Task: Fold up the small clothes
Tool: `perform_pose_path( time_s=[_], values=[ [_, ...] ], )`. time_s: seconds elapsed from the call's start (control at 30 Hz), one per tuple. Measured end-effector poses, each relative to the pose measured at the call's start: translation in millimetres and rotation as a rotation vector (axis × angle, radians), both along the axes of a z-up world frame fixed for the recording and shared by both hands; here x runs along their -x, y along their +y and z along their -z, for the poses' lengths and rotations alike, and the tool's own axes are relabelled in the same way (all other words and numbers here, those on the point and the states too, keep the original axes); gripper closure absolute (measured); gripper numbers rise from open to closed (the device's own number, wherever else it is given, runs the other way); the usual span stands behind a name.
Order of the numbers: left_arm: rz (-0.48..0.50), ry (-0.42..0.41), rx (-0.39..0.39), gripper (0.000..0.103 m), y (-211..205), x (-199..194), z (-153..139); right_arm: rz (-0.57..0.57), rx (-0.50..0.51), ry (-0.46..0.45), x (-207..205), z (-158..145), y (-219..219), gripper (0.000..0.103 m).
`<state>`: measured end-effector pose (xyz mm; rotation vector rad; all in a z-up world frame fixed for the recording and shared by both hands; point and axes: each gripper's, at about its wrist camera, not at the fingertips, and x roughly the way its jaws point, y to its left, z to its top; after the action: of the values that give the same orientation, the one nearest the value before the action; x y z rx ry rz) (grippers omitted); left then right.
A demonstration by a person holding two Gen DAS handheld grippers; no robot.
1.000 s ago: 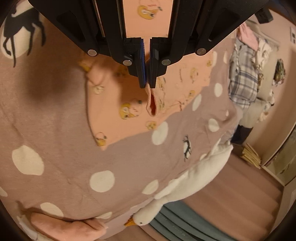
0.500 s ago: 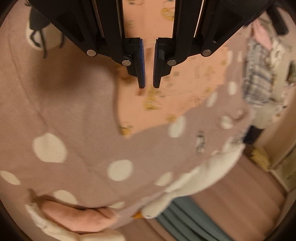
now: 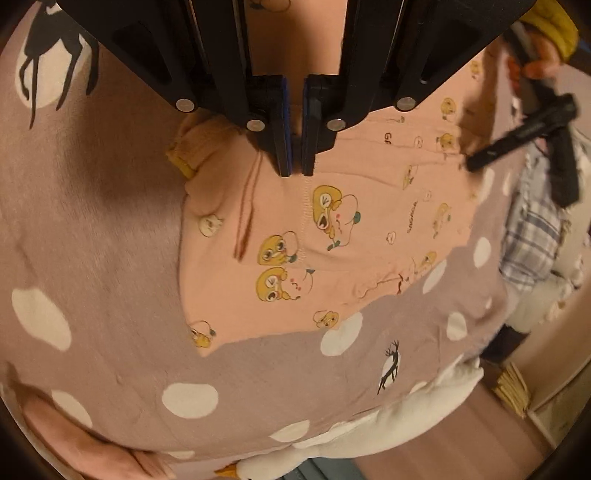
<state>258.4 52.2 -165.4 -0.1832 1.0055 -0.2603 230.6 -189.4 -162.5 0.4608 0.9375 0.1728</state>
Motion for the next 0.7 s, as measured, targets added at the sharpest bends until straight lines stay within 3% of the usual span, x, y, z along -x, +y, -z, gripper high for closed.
perform_pose_path(
  time_s=[0.07, 0.13, 0.17, 0.27, 0.33, 0.37, 0.43, 0.5, 0.6, 0.7],
  values=[
    [0.007, -0.001, -0.003, 0.047, 0.6, 5.3, -5.8, 0.005, -0.014, 0.004, 4.6, -3.8, -4.1, 0.1],
    [0.015, -0.011, 0.042, 0.039, 4.9, 12.6, -11.6, 0.002, -0.029, -0.029, 12.6, -12.0, -5.2, 0.099],
    [0.017, -0.002, 0.06, 0.029, 6.6, 14.9, -10.4, -0.003, -0.032, -0.044, 15.7, -13.9, -4.1, 0.099],
    [0.004, 0.05, 0.097, 0.027, 14.3, 23.9, -3.4, -0.011, 0.021, 0.021, 14.4, 0.2, 2.4, 0.097],
    [0.001, 0.062, 0.129, 0.027, 20.5, 36.2, -6.0, -0.006, -0.024, 0.023, 18.3, 3.9, 0.1, 0.096],
    [0.002, 0.061, 0.146, 0.025, 24.8, 45.7, -10.2, 0.006, -0.044, 0.018, 24.1, 0.7, -2.5, 0.094],
    [-0.006, 0.06, 0.174, 0.019, 36.1, 63.6, -16.7, 0.021, -0.08, 0.007, 38.9, -5.4, -7.0, 0.068],
    [-0.022, 0.043, 0.215, 0.012, 52.2, 87.0, -22.7, 0.031, -0.13, -0.01, 61.2, -10.5, -12.1, 0.053],
    [-0.061, 0.051, 0.241, 0.003, 77.3, 116.4, -23.9, 0.04, -0.203, -0.036, 99.0, -15.6, -23.1, 0.051],
    [-0.079, 0.081, 0.299, 0.003, 93.5, 139.1, -17.8, 0.069, -0.218, -0.039, 130.5, -17.8, -33.7, 0.049]
  ],
)
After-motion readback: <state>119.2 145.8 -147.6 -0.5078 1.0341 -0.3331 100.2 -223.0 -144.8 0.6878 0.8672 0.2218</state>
